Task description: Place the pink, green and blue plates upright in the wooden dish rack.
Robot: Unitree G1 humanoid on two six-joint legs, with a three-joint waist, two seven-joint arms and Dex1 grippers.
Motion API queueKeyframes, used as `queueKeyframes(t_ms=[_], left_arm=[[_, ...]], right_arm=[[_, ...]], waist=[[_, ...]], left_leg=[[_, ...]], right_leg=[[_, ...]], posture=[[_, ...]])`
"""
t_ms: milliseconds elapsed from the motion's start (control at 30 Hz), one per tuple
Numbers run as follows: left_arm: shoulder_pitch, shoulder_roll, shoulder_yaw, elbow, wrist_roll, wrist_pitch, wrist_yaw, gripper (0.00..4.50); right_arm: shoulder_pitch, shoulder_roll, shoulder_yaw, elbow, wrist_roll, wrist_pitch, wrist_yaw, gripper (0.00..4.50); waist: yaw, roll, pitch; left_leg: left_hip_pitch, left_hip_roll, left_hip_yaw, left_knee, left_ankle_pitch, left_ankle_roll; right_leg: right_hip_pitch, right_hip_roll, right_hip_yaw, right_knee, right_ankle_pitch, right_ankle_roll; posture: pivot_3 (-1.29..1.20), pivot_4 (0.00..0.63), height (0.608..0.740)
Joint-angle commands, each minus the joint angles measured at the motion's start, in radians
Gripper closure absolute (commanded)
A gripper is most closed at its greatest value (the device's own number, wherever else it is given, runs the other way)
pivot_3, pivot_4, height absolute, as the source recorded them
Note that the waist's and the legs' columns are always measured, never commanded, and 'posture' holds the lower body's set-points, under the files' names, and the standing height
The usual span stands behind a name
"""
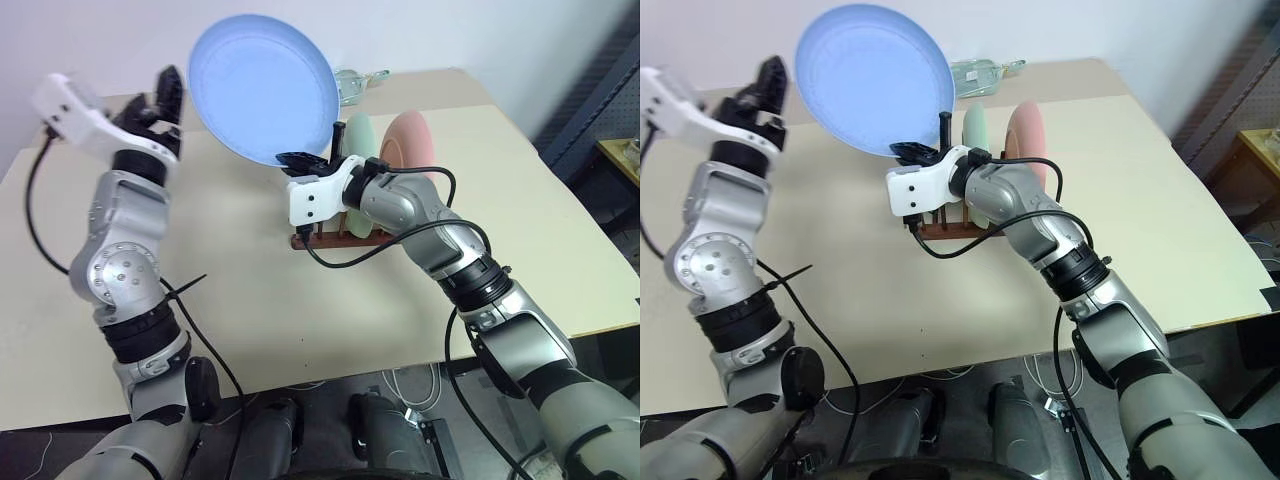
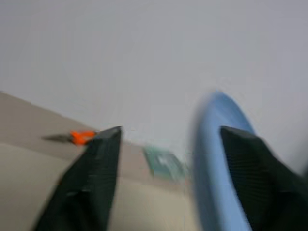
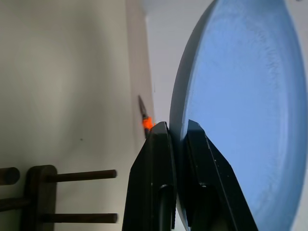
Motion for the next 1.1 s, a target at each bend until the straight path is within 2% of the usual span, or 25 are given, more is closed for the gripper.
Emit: queueKeyframes(t_ms=[33,133,233,267,400,500,667,800,1100], left_arm=[[0.063,0.110,0.022,0.014,0.113,-0.129,-0.074,1.19],[0.140,0.185,0.014,0.060,0.187,-0.208,-0.138,1.19],[0.313,0.247,-0.114,0.092,0.313,-0.257,-0.254,1.19],[0.344,0.250,-0.143,0.095,0.333,-0.266,-0.273,1.19],[0.484,0.191,-0.279,0.086,0.422,-0.332,-0.315,1.19],[0.553,0.165,-0.353,0.084,0.469,-0.410,-0.369,1.19],[0.605,0.138,-0.425,0.098,0.503,-0.489,-0.439,1.19],[0.638,0.120,-0.473,0.101,0.507,-0.513,-0.490,1.19],[0.658,0.125,-0.508,0.082,0.541,-0.539,-0.544,1.19]], right_arm=[[0.008,0.014,-0.060,-0.074,0.040,-0.010,-0.021,4.50],[0.023,0.041,-0.129,-0.110,0.136,-0.001,-0.032,4.50],[0.052,0.160,-0.297,-0.262,0.475,0.135,0.001,4.50],[0.062,0.185,-0.329,-0.303,0.554,0.182,0.018,4.50],[0.166,0.267,-0.413,-0.563,0.985,0.567,0.038,4.50],[0.243,0.296,-0.430,-0.677,1.174,0.764,-0.032,4.50],[0.307,0.342,-0.452,-0.713,1.289,0.903,-0.180,4.50],[0.352,0.362,-0.420,-0.732,1.297,0.937,-0.242,4.50],[0.316,0.381,-0.461,-0.649,1.299,0.963,-0.357,4.50]], waist=[[0.000,0.000,0.000],[0.003,0.000,0.000],[0.005,0.001,0.000],[0.006,0.001,0.000],[0.011,0.000,-0.001],[0.007,0.001,0.000],[0.003,0.005,0.000],[0.005,0.007,0.000],[0.004,0.007,0.000]], left_leg=[[0.000,0.000,0.000,0.000,0.000,0.000],[0.000,0.000,0.000,0.000,0.000,0.000],[0.000,0.000,0.000,0.000,0.000,0.000],[0.000,0.000,0.000,-0.001,0.000,0.001],[0.000,-0.001,-0.002,0.000,-0.003,0.005],[0.002,-0.001,-0.003,-0.001,-0.006,0.010],[0.002,0.001,-0.001,-0.002,-0.006,0.009],[0.002,0.001,0.001,-0.003,-0.006,0.009],[0.001,0.001,0.001,-0.002,-0.006,0.009]], right_leg=[[0.000,0.000,0.000,0.000,0.000,0.000],[0.000,0.000,0.000,0.000,0.000,0.000],[0.000,0.000,0.000,0.000,0.000,0.000],[0.000,0.000,0.001,-0.001,0.000,0.000],[0.003,-0.001,0.001,-0.002,0.000,0.000],[0.004,-0.001,0.001,-0.002,0.000,-0.001],[0.001,-0.001,0.002,0.000,0.001,-0.003],[0.001,-0.001,0.002,-0.002,0.001,-0.002],[0.001,-0.001,0.002,-0.001,0.001,-0.002]], posture=[[0.00,0.150,0.740],[0.00,0.150,0.740],[0.00,0.150,0.740],[0.00,0.150,0.740],[0.00,0.150,0.740],[0.00,0.150,0.740],[0.00,0.150,0.740],[0.00,0.150,0.740],[0.00,0.150,0.740]])
